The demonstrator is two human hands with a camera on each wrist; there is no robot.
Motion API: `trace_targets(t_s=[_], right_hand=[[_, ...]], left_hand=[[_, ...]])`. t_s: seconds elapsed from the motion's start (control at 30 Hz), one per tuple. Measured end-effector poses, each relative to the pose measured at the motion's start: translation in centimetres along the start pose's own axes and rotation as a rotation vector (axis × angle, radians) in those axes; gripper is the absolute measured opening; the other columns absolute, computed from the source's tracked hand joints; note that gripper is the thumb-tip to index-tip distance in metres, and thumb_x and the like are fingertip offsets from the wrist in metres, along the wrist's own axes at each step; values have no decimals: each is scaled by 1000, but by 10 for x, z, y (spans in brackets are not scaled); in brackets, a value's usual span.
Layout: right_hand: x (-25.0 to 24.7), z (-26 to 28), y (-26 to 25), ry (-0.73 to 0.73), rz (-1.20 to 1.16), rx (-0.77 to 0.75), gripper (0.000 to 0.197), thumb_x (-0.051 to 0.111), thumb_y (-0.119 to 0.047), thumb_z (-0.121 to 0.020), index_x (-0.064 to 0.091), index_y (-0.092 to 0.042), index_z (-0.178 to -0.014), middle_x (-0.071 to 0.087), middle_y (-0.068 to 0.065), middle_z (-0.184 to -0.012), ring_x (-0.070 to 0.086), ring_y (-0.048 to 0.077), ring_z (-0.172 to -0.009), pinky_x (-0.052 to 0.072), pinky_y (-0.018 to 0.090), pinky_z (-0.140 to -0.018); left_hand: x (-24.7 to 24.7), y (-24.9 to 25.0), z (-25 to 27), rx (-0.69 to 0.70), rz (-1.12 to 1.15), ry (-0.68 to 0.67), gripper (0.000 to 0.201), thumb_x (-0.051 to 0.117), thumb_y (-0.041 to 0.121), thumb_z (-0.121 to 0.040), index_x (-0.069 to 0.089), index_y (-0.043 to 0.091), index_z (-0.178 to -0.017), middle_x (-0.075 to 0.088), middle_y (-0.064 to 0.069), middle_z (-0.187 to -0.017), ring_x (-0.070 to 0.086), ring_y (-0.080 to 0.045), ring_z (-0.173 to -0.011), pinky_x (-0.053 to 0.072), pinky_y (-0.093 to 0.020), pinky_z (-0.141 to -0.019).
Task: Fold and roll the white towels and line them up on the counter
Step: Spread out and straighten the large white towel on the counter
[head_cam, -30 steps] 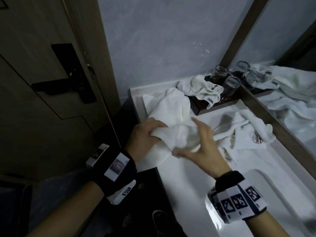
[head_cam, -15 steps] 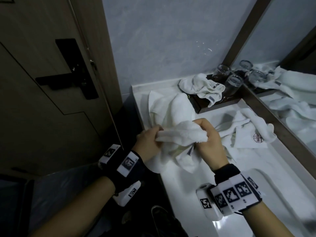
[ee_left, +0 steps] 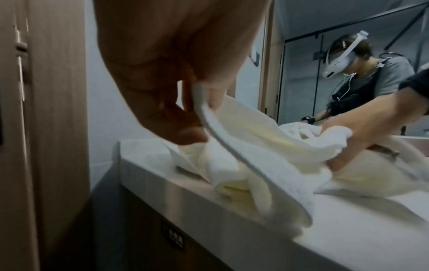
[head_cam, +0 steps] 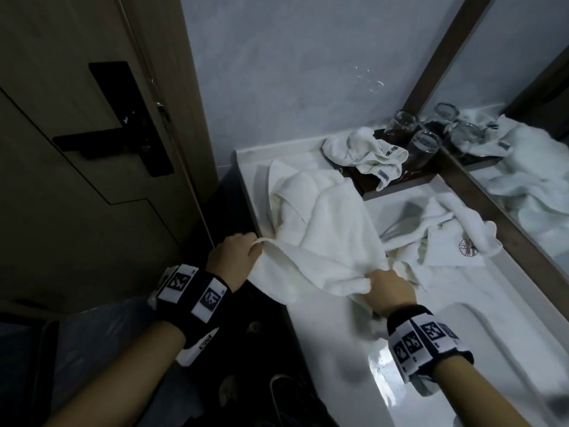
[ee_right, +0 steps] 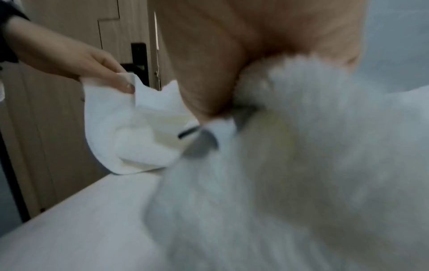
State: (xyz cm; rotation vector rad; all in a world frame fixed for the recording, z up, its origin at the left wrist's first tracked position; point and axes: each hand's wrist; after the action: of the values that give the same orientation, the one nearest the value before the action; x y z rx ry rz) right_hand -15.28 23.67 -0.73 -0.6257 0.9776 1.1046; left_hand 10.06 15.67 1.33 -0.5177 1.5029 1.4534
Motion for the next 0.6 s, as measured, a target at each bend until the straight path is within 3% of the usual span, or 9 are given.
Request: trace_targets(t_s=[0.07,0.13,0.2,0.3,0.4,0.47,0.5,0.53,0.6], right_hand=[[-1,-1,3,-71,-76,-88,29,56,-31,-85,59,-16,-109,63,6,-112,60,21,-99,45,27,-78],[-1,-1,1,-137,-302,-170,68,75,-40,-71,46,-21,-130,48,6,-124,50,22,-112,41,29,-95],[-8,0,-9,-139,-559,-215,96,80,-49,-62,29,-30,-141,34,2,-131,37,19,-123,32,32,-106],[-14,-10,-29,-73,-725,-336,88,69,-51,-74,20,-32,-145,31,-4,-130,33,12,-126,26,21,-102],[-21,-28,-45,-12,-728,-385,72,60,-43,-85,25,-21,-145,33,2,-138,37,13,-127,27,18,-99],[-28,-40,-50,45,-694,-395,62,57,-38,-89,32,-15,-142,36,6,-138,41,16,-125,28,16,-98],[-32,-47,-52,71,-677,-404,58,56,-35,-90,34,-14,-140,37,8,-137,42,18,-124,28,15,-98],[-36,-55,-53,100,-650,-412,56,56,-32,-91,36,-13,-139,38,9,-136,42,21,-123,29,17,-100],[-45,-72,-58,178,-573,-409,54,56,-32,-91,38,-13,-138,37,11,-136,42,24,-123,32,28,-105]], left_hand=[[3,1,-7,-80,227,9,21,42,15,-96,54,-1,-90,56,-21,-85,59,-35,-85,49,-38,-71],[9,7,-15,-102,367,19,20,42,12,-95,56,-1,-101,62,-21,-98,59,-31,-95,43,-30,-77],[18,18,-24,-98,494,-2,23,44,12,-94,56,3,-113,63,-16,-110,58,-28,-104,45,-31,-88],[31,36,-39,-72,647,-122,34,47,8,-92,50,11,-125,60,-11,-123,56,-25,-114,43,-41,-102],[41,40,-53,-44,623,-213,37,47,5,-89,52,13,-125,61,-5,-122,56,-18,-115,41,-29,-103],[38,34,-65,-73,544,-136,30,44,1,-88,65,9,-108,66,-5,-110,59,-18,-107,42,-17,-90],[36,30,-73,-103,484,-56,27,44,-1,-87,67,5,-99,66,-8,-106,60,-22,-102,42,-17,-84],[34,25,-81,-142,418,28,23,45,-2,-85,66,0,-95,63,-14,-106,59,-29,-100,43,-22,-84],[31,17,-100,-260,314,89,24,55,4,-84,53,-6,-105,49,-26,-115,52,-38,-103,41,-35,-91]])
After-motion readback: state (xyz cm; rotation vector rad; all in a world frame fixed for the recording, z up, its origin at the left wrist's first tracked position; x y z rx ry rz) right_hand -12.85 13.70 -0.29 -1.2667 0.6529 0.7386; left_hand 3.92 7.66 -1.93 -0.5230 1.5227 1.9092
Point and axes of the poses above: each hand's wrist, its own z-axis away from the middle knuckle, its own x-axis out of the palm, y = z × x
